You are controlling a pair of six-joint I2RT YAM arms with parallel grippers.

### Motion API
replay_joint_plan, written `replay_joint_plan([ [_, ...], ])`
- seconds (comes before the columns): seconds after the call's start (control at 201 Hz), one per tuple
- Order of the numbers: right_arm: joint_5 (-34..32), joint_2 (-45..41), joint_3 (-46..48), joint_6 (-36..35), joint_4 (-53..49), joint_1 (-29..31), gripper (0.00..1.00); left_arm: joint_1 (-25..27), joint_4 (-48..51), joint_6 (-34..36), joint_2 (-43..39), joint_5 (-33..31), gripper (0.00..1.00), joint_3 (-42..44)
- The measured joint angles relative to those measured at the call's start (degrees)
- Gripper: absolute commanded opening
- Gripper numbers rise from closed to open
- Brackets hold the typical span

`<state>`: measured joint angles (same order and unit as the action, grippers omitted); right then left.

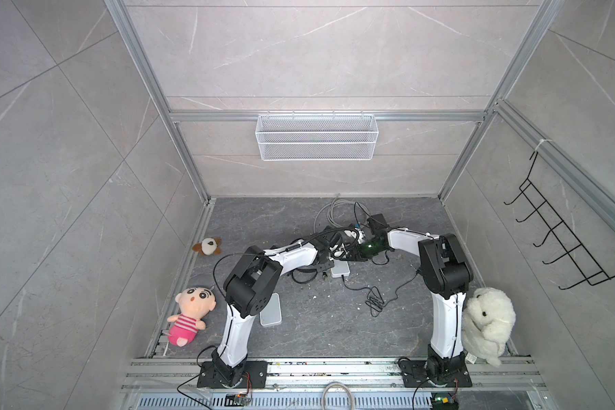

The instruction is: Insert the plug into the switch port

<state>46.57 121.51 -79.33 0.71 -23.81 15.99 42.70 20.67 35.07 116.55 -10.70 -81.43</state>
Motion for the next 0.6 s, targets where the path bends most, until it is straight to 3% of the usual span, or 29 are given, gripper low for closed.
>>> replay_joint_plan([
  [0.184,-1.0,-1.7,0.2,1.0,-1.4,-1.5,0.52,-1.4,-0.3,0.0,-4.1,-0.2,0.32,2.4],
  [0.413,-3.6,-4.8,1.8,3.5,-1.6,-3.7,0.55,-7.8,1.0,-3.4,-8.7,1.0,0.39,3.4],
  [0.513,-5.2,-7.4,3.9,5.3,-0.7,-3.1,0.65,-10.4,1.0,-8.0,-10.2,2.0,0.51,3.1],
  [0.597,-7.7,-9.5,4.8,6.8,-0.3,-1.5,0.91,-11.7,0.8,-12.4,-10.4,2.4,0.75,2.5],
])
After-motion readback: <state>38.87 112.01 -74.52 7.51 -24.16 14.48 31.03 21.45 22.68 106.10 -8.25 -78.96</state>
